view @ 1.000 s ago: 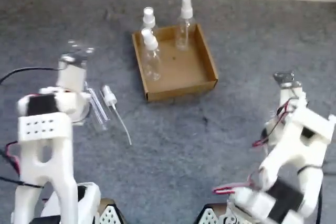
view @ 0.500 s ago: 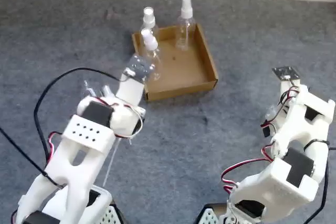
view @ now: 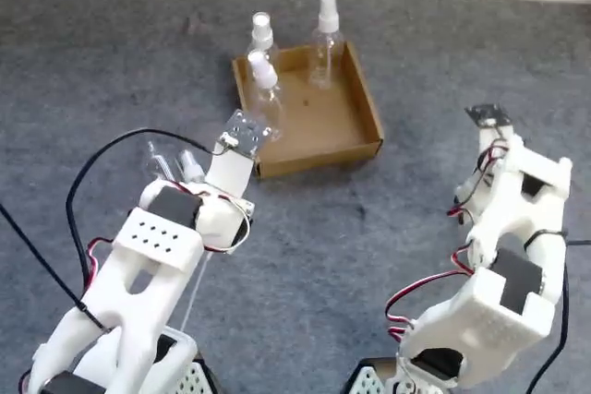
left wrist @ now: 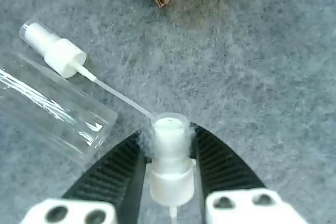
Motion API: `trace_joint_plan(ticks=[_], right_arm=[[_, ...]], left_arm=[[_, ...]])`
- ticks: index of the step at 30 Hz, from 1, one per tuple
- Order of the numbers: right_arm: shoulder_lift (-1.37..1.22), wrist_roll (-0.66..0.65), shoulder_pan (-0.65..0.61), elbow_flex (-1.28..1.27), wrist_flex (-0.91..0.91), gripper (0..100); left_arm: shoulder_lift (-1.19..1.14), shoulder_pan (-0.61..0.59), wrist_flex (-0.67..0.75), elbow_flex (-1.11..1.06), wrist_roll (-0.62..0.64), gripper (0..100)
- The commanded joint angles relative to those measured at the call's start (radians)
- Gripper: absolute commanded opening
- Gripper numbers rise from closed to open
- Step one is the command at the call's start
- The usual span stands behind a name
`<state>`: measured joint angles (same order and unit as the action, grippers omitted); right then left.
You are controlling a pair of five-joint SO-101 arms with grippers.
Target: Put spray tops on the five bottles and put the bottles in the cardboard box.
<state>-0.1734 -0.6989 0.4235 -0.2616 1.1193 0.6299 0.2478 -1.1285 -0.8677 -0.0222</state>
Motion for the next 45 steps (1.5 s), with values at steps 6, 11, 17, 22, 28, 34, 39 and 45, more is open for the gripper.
trace_joint_plan(ticks=[6, 11, 17, 22, 28, 34, 39, 45], right_arm=[[0.007, 0.017, -0.027, 0.16, 0.074, 24.6], [-0.05, 0.015, -0.016, 0.159, 0.076, 24.6], [-0.133, -0.025, 0.016, 0.166, 0.076, 24.5], [-0.134, -0.021, 0.031, 0.168, 0.111, 21.1], [-0.133, -0.021, 0.031, 0.171, 0.159, 9.7], [-0.073, 0.008, -0.012, 0.288, 0.239, 0.5], [0.157, 0.147, -0.171, 0.357, 0.308, 0.5], [0.533, 0.273, -0.456, 0.047, 0.223, 0.4]], left_arm=[[0.025, 0.018, 0.017, 0.004, -0.026, 0], [0.025, 0.018, 0.017, 0.004, -0.026, 0], [0.025, 0.018, 0.017, 0.004, -0.026, 0], [0.025, 0.018, 0.017, 0.004, -0.026, 0], [0.027, 0.018, 0.017, 0.004, -0.026, 0], [0.033, 0.013, 0.017, 0.016, -0.025, 0], [0.033, -0.105, 0.014, 0.114, -0.021, 0], [0.031, -0.234, 0.011, 0.202, -0.018, 0]])
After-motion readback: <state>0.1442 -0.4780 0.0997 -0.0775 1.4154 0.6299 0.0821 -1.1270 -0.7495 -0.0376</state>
